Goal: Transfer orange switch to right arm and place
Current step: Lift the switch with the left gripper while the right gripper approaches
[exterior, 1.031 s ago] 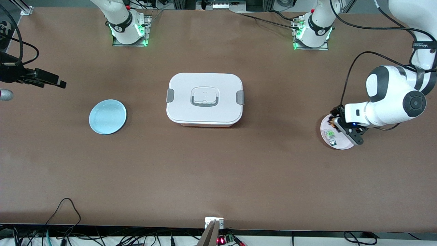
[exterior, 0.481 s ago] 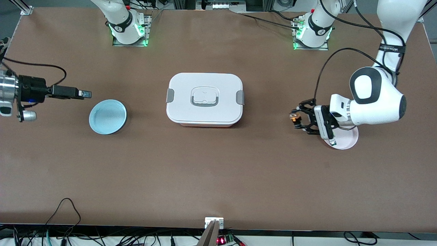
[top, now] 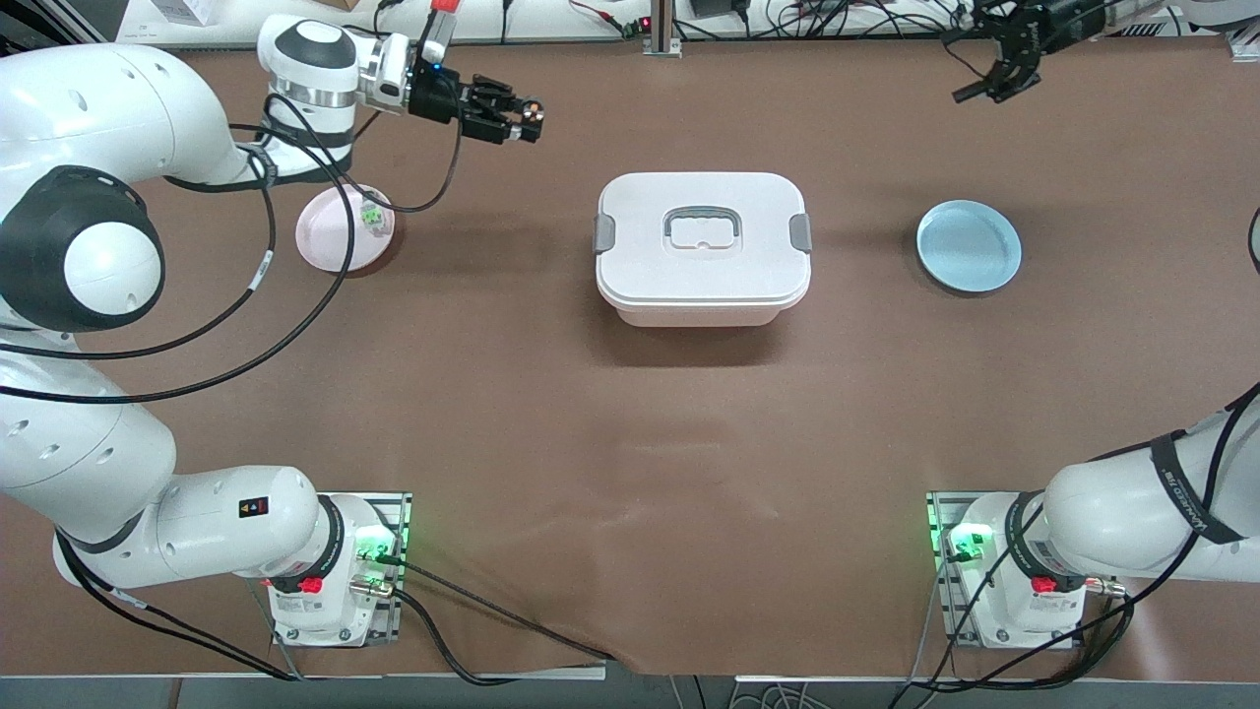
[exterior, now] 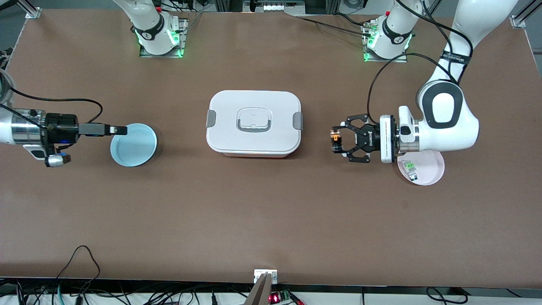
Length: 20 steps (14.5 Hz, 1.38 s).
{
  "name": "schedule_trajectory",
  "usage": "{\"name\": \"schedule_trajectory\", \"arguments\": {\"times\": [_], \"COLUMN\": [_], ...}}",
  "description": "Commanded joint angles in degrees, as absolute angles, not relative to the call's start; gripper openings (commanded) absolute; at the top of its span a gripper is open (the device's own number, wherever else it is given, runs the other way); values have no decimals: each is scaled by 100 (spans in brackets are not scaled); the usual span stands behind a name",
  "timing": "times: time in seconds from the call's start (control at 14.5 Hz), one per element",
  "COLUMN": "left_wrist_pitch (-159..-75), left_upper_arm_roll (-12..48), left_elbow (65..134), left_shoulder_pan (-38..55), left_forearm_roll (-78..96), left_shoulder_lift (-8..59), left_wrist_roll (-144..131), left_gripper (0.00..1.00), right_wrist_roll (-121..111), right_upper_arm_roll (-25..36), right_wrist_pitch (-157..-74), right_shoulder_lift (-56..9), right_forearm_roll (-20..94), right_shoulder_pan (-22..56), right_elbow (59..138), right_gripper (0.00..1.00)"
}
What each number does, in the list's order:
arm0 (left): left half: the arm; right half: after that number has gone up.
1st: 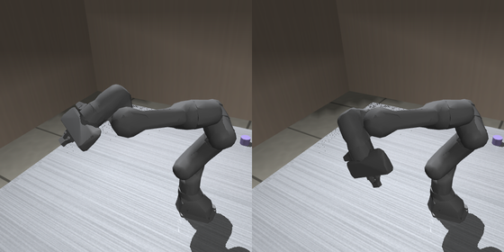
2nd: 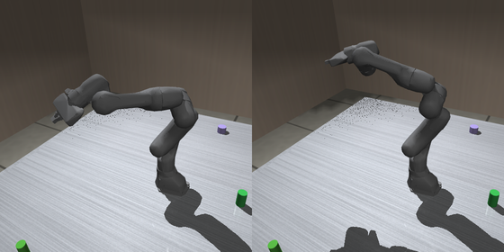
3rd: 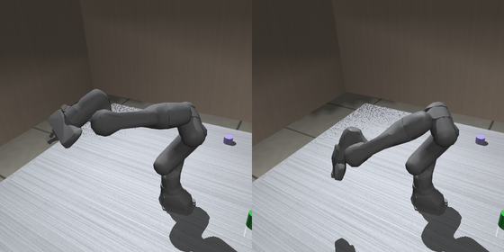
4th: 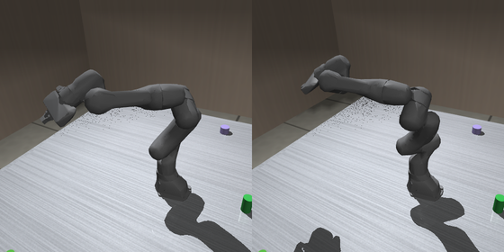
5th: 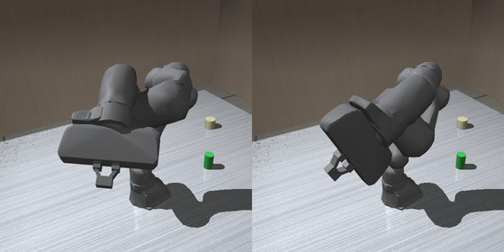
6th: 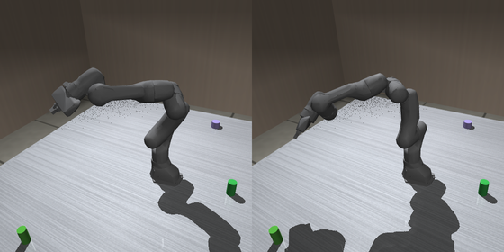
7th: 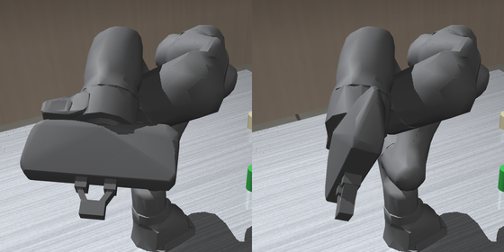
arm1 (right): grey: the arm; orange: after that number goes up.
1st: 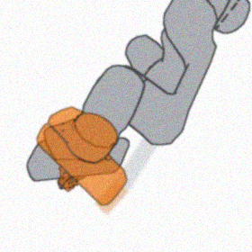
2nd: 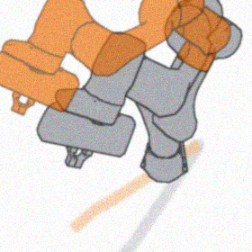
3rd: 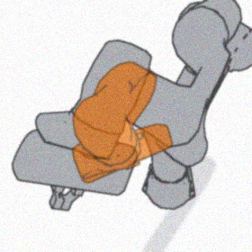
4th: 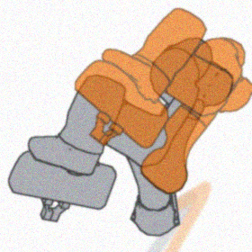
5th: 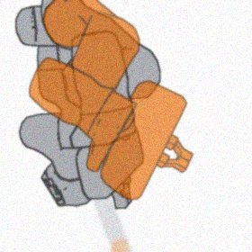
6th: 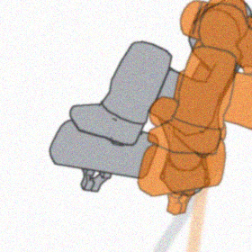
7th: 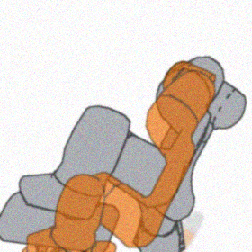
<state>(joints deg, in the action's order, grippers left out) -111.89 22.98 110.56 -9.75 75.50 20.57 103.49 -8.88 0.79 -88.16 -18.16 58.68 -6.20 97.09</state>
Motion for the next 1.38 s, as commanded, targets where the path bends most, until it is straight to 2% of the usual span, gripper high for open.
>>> {"name": "schedule_trajectory", "arguments": {"times": [0.0,0.14,0.34,0.76,1.03,1.31], "left_wrist_pitch": [-11100,-11162,-11214,-12400,-12498,-12498], "left_upper_arm_roll": [2749,3127,3138,3147,3146,3146], "left_elbow": [10969,10969,10977,10670,10644,10608], "left_shoulder_pan": [-993,-932,-423,149,325,325], "left_forearm_roll": [8732,9611,10843,11073,11294,11320], "left_shoulder_lift": [2214,2337,2557,2549,2549,2549], "left_wrist_roll": [11230,11748,12874,12929,12929,12929], "left_gripper": [0,0,0,0,0,0], "right_wrist_roll": [-888,-879,-826,-905,-835,-817], "right_upper_arm_roll": [-394,-710,-1071,-1704,-1837,-1846], "right_wrist_pitch": [-9315,-9649,-10054,-10694,-11626,-11663], "right_shoulder_lift": [-1696,-1696,-1705,-1810,-1925,-1960], "right_forearm_roll": [6344,6556,6968,7418,7601,7910], "right_shoulder_pan": [-650,-642,-642,-563,-10,334], "right_elbow": [9931,10028,10248,10257,10257,10309], "right_gripper": [100,100,100,100,100,100]}}
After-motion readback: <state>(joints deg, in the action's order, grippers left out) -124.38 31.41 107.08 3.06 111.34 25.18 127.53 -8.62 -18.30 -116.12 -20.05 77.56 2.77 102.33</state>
